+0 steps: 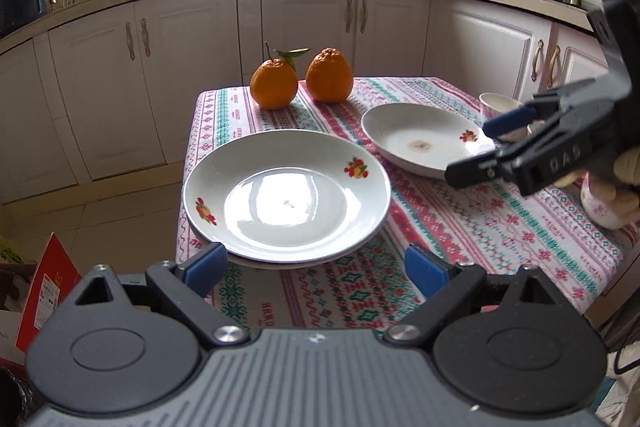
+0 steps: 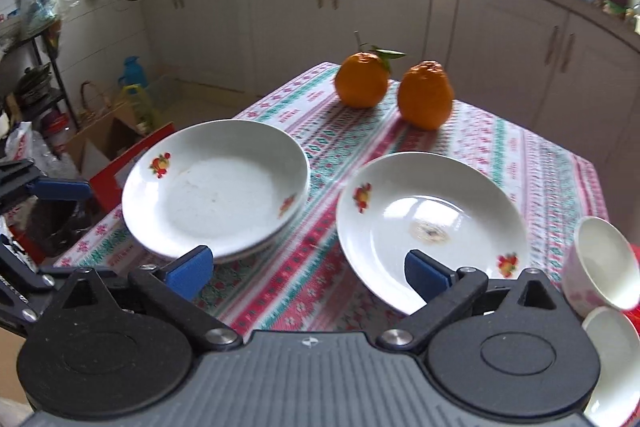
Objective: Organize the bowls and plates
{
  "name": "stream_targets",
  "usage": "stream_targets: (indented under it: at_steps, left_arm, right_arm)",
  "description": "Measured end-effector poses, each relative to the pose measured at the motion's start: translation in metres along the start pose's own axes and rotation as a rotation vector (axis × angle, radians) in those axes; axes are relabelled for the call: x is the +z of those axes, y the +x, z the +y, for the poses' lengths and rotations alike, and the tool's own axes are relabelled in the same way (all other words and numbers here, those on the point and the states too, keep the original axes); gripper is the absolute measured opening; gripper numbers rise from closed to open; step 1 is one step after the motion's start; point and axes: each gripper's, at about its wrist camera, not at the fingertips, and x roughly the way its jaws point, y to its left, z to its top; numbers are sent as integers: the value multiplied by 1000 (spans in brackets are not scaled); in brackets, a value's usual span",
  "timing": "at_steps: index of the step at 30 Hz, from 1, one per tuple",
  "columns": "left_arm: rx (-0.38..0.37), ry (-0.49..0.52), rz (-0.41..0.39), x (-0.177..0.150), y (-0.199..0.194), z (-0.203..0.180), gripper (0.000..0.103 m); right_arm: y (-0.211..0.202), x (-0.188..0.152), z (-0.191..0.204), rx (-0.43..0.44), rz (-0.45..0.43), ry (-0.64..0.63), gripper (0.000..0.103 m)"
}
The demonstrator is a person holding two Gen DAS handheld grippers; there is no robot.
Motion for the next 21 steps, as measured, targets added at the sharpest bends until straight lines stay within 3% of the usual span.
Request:
stream_targets:
  at_steps: [9,21]
  left_arm:
    - [-13,72,-27,11,-5,-34,96]
    - [-110,160,-25,61,39,-47,96]
  right_arm:
    - [2,-45,-20,-60,43,107,103]
    - [27,-49,-34,-141,67,96,103]
